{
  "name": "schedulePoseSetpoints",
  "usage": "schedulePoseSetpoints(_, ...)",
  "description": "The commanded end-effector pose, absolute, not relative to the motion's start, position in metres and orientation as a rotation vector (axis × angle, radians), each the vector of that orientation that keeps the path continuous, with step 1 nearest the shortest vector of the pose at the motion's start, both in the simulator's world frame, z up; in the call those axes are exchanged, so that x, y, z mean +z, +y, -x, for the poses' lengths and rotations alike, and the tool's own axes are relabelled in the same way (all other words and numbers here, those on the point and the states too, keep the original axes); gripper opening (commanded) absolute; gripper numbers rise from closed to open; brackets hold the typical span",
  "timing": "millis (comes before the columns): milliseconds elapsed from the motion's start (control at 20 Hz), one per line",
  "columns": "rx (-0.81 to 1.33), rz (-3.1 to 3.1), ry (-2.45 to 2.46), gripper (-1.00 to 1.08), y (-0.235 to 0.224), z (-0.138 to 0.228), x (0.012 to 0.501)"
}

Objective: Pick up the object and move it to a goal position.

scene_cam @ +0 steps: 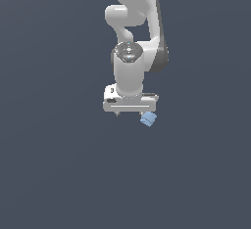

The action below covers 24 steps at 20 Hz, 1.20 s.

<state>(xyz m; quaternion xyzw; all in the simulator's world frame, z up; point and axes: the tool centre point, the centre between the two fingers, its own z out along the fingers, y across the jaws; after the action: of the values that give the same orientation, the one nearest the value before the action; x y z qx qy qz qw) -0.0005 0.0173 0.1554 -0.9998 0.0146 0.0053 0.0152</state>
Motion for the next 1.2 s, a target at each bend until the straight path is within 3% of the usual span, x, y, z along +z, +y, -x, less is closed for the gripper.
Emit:
schedulePoseSetpoints(0, 0.016, 3.111, 0.045, 1.00, 0.017, 0.001, 0.155)
schedulePoseSetpoints(450, 0.072, 3.139, 0.067, 1.00, -0.013, 0.007, 0.146)
schedulePoseSetpoints(1150, 0.061, 3.135, 0.188, 1.00, 0.007, 0.011, 0.138)
